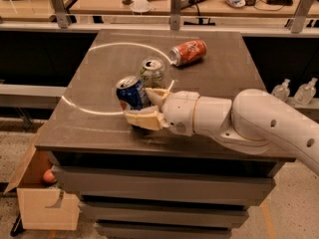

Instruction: Place pepsi can upright

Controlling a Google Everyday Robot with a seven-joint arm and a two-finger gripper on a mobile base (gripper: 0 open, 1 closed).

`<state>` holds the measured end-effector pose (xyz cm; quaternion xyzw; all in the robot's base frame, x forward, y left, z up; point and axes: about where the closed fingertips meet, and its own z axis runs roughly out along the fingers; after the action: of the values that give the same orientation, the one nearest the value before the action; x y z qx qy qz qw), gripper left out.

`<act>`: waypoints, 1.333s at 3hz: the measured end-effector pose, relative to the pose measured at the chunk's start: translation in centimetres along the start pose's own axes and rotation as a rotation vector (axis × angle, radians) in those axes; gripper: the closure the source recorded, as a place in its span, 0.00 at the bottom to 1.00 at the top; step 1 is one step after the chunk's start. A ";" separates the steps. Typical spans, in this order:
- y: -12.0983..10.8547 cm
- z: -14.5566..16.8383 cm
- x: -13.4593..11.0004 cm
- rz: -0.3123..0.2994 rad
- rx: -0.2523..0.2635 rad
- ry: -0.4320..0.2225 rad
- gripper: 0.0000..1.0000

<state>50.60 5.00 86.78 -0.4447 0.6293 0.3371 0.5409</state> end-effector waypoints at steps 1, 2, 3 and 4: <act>-0.1 -1.4 0.8 0.012 0.023 0.028 0.21; -0.4 -5.7 1.7 0.019 0.057 0.102 0.00; -2.3 -11.5 1.2 -0.019 0.124 0.199 0.00; -3.9 -13.7 0.0 -0.058 0.155 0.231 0.00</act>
Offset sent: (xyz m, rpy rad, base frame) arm -0.0352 -0.1126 -0.0077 -0.1678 0.0822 -0.1199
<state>48.96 -8.92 89.54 -0.4555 0.6984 0.2181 0.5071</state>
